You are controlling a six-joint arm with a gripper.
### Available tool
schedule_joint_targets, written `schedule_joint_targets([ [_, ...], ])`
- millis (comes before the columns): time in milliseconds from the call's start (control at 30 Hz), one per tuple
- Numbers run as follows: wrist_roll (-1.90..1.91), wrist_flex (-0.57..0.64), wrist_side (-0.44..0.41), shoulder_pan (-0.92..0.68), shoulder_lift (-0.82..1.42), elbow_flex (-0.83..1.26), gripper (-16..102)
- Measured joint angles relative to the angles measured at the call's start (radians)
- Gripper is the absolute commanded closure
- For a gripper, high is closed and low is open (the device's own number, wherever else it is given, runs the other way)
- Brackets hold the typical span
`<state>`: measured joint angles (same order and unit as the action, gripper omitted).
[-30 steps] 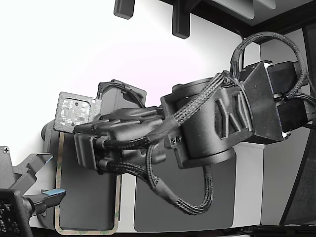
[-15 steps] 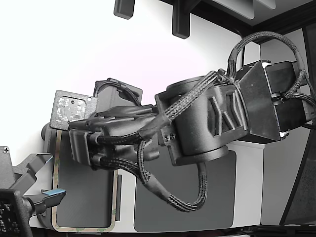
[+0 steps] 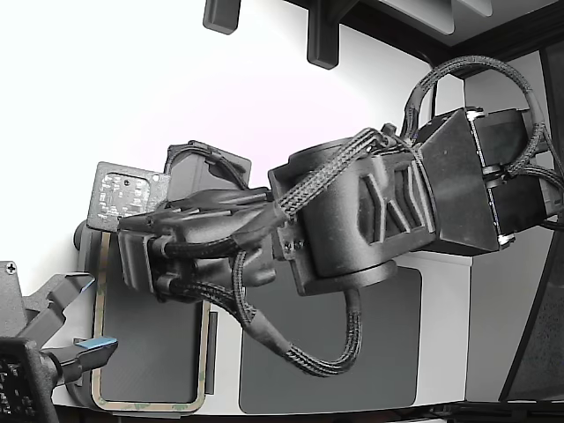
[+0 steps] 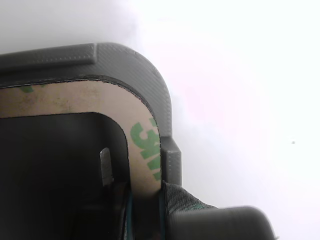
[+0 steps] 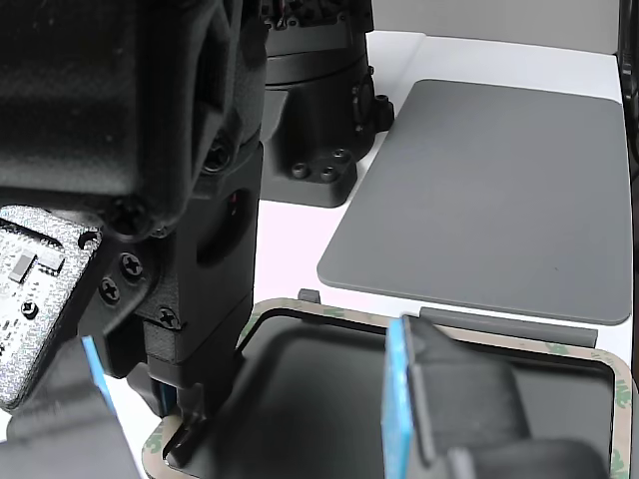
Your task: Move top rectangular frame to the holder.
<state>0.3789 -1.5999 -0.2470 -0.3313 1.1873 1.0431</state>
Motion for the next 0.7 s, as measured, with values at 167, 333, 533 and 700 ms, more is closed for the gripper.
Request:
schedule_joint_targets([
  [167,0.0,0.017,0.002,0.0,0.0,0.02,96],
  [333,0.0,0.02,0.005,0.002,0.0,0.028,96],
  [533,-0.005,0.023,0.006,0.008,0.0,0.037,96],
  [700,-0.005,0.034,0.008,0.008,0.0,0.048,96],
])
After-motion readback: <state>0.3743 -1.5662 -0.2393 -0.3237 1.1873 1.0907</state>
